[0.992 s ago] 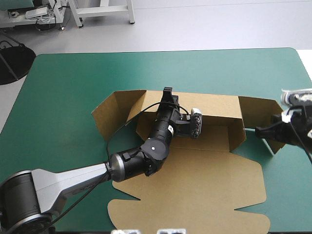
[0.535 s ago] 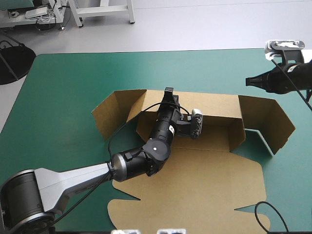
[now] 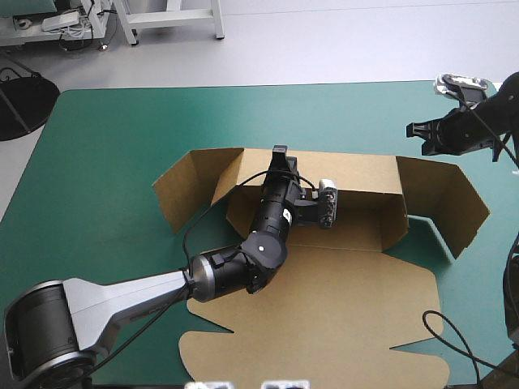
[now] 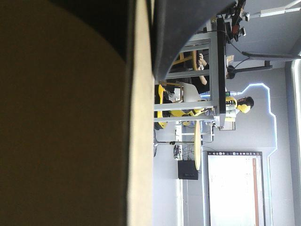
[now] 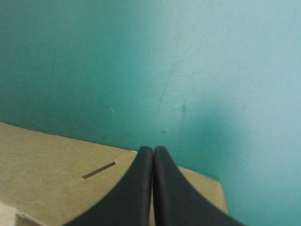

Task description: Fold the box

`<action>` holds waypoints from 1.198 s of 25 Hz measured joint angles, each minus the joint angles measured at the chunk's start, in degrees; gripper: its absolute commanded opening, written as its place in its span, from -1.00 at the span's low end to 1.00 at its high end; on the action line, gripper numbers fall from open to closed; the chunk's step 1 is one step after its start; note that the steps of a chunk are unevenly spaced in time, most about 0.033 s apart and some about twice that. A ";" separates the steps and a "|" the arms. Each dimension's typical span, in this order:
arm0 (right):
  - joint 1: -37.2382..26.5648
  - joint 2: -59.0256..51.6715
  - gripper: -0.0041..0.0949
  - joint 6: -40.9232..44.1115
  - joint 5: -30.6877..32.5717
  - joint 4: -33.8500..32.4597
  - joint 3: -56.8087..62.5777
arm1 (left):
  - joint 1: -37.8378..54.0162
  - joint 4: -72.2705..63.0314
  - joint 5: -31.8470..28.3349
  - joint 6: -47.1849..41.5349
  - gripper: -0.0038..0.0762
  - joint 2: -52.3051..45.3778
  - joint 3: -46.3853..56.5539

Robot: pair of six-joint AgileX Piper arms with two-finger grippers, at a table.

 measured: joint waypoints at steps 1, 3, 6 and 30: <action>-0.01 -0.46 -0.94 -0.26 0.00 0.13 1.85 | -0.06 0.11 0.33 -0.97 -0.92 0.05 0.00; -0.01 -1.56 -0.95 -0.73 -0.15 0.18 5.01 | -0.06 0.13 0.40 -1.60 -0.92 0.11 0.00; -0.06 -4.31 -0.95 -1.72 -0.44 0.20 8.92 | -0.06 0.27 0.78 -2.32 -0.93 0.11 -0.04; -9.69 -21.38 -0.95 -33.49 -12.31 24.16 40.50 | -0.06 -0.73 0.25 -4.11 -0.92 0.58 -0.06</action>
